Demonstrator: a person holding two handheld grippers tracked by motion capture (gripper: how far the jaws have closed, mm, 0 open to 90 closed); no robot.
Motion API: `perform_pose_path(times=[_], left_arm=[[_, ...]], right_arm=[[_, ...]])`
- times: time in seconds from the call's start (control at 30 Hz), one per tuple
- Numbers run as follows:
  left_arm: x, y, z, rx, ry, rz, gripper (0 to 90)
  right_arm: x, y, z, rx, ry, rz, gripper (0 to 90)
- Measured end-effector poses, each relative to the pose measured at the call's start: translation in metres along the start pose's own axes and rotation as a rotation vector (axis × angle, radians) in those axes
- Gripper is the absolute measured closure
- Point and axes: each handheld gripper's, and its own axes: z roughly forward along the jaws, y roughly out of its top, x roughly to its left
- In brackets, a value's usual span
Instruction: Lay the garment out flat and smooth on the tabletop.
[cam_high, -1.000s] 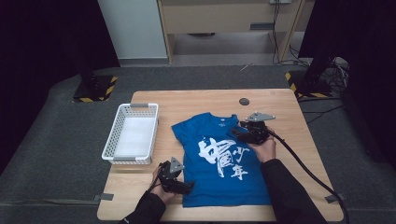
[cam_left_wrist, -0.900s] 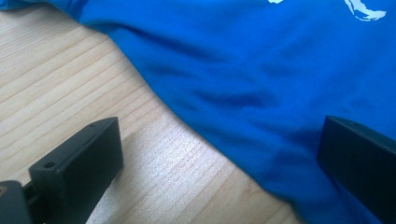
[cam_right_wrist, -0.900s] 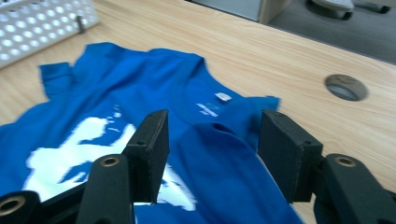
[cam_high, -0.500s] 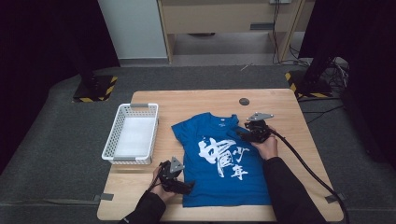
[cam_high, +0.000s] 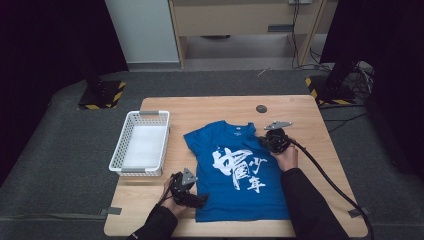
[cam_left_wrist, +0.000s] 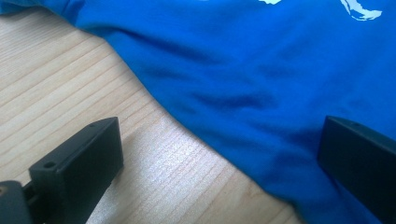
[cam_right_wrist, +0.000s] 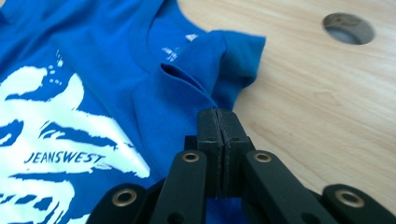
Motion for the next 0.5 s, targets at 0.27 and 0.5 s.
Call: perform_pose_path(times=[0.27,0.5], left_arm=[[0.000,0.000,0.000,0.001,0.000,0.000,0.0],[0.000,0.000,0.000,0.001,0.001,0.000,0.0]], right_arm=[[-0.030,0.002,-0.028,-0.113,-0.171,0.146,89.1],[-0.068,-0.022,-0.037,-0.069,-0.351,0.329,76.6]])
